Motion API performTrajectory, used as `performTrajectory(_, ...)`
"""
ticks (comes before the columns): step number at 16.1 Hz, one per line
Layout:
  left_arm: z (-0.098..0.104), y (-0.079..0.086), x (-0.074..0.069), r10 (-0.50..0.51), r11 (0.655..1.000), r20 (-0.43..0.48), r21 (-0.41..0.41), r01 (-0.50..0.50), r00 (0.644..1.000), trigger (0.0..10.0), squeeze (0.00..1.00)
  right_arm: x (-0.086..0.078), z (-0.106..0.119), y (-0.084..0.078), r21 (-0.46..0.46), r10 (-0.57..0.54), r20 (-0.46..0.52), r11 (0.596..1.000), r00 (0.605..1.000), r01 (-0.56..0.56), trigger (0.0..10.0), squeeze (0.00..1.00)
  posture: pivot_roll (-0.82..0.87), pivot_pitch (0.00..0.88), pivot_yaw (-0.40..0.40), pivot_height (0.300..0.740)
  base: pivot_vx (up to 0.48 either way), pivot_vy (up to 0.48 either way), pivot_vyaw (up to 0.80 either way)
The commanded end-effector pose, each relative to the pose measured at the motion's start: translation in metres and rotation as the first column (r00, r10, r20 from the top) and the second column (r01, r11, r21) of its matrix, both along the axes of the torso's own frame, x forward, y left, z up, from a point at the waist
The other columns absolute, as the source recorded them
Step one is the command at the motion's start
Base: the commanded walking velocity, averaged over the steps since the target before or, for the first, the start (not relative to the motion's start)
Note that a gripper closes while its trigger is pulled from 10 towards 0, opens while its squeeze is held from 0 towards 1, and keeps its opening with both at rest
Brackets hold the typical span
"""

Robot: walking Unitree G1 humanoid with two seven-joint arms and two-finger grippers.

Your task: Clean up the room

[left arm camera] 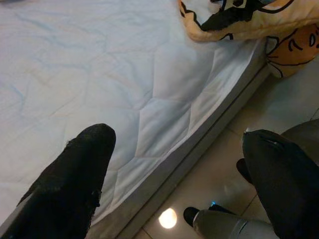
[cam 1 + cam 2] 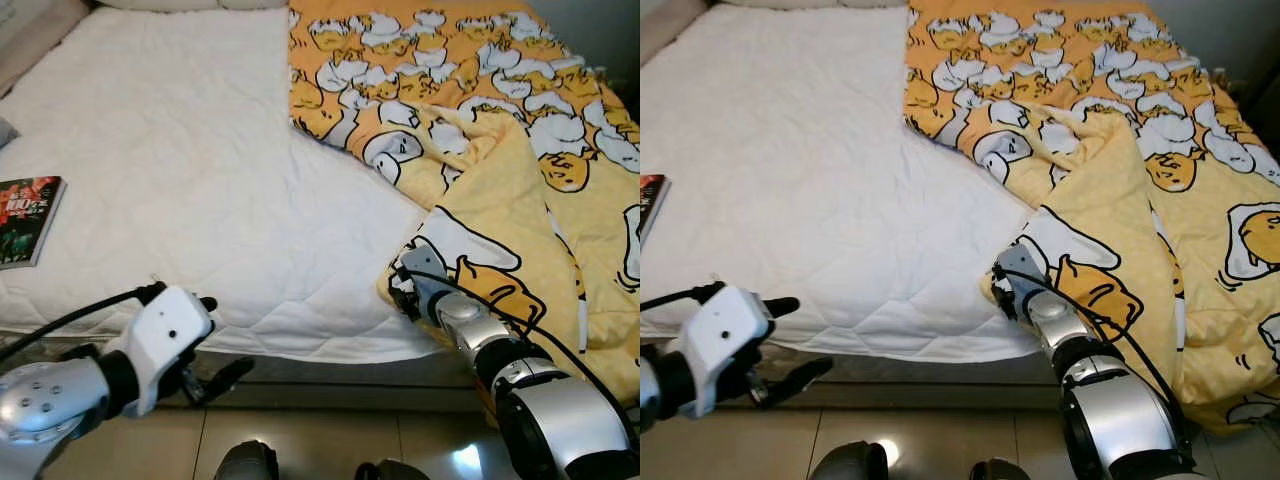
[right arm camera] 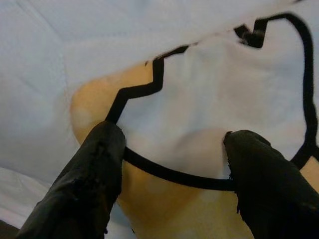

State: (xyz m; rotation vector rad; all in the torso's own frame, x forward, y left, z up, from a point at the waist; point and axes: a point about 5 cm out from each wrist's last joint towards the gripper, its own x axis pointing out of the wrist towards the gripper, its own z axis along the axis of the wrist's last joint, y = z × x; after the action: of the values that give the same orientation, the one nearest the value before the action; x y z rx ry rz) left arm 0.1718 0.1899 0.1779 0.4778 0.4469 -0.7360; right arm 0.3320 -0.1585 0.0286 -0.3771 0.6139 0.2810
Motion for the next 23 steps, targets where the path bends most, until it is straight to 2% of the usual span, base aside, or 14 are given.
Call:
performTrajectory(1, 0.002, 0.000, -0.005, -0.002, 1.000, -0.012, 0.009, 0.003, 1.000, 10.0, 0.00, 0.000, 0.000, -0.003, 0.002, -0.007, -0.003, 1.000, 1.000, 0.007, 0.0, 0.00, 0.23, 0.164, -0.015, 0.740, 0.000, 0.000, 0.00)
performTrajectory(7, 0.005, -0.002, -0.016, 0.035, 0.999, -0.026, 0.006, -0.035, 0.999, 10.0, 0.00, -0.003, -0.003, -0.003, 0.026, -0.015, -0.018, 1.000, 1.000, 0.015, 0.0, 0.00, 0.24, 0.169, -0.033, 0.740, 0.000, 0.000, 0.00)
performTrajectory(10, 0.004, -0.006, -0.022, 0.022, 1.000, -0.048, 0.000, -0.022, 0.999, 10.0, 0.00, -0.002, -0.002, -0.005, 0.032, -0.018, -0.018, 0.999, 1.000, 0.019, 0.0, 0.00, 0.24, 0.158, -0.037, 0.740, 0.000, 0.000, 0.00)
performTrajectory(19, 0.001, -0.009, -0.021, 0.056, 0.998, -0.051, -0.017, -0.057, 0.997, 10.0, 0.00, 0.000, 0.001, -0.009, 0.051, -0.002, -0.013, 0.999, 1.000, 0.003, 0.0, 0.00, 0.22, 0.127, -0.055, 0.740, 0.000, 0.000, 0.00)
performTrajectory(21, -0.001, -0.010, -0.018, 0.063, 0.998, -0.048, -0.026, -0.065, 0.997, 10.0, 0.00, 0.003, 0.008, -0.009, 0.163, 0.024, 0.000, 0.986, 1.000, -0.024, 0.0, 0.00, 0.20, 0.105, -0.062, 0.740, 0.000, 0.000, 0.00)
performTrajectory(22, -0.002, -0.010, -0.018, 0.064, 0.998, -0.049, -0.025, -0.066, 0.997, 10.0, 0.00, 0.003, 0.008, -0.009, 0.171, 0.028, -0.001, 0.985, 1.000, -0.027, 0.0, 0.00, 0.20, 0.096, -0.065, 0.740, 0.000, 0.000, 0.00)
performTrajectory(23, -0.002, -0.011, -0.017, 0.070, 0.997, -0.042, -0.032, -0.071, 0.997, 10.0, 0.00, 0.004, 0.011, -0.010, 0.247, 0.044, -0.019, 0.968, 0.999, -0.038, 0.0, 0.00, 0.19, 0.090, -0.068, 0.740, 0.000, 0.000, 0.00)
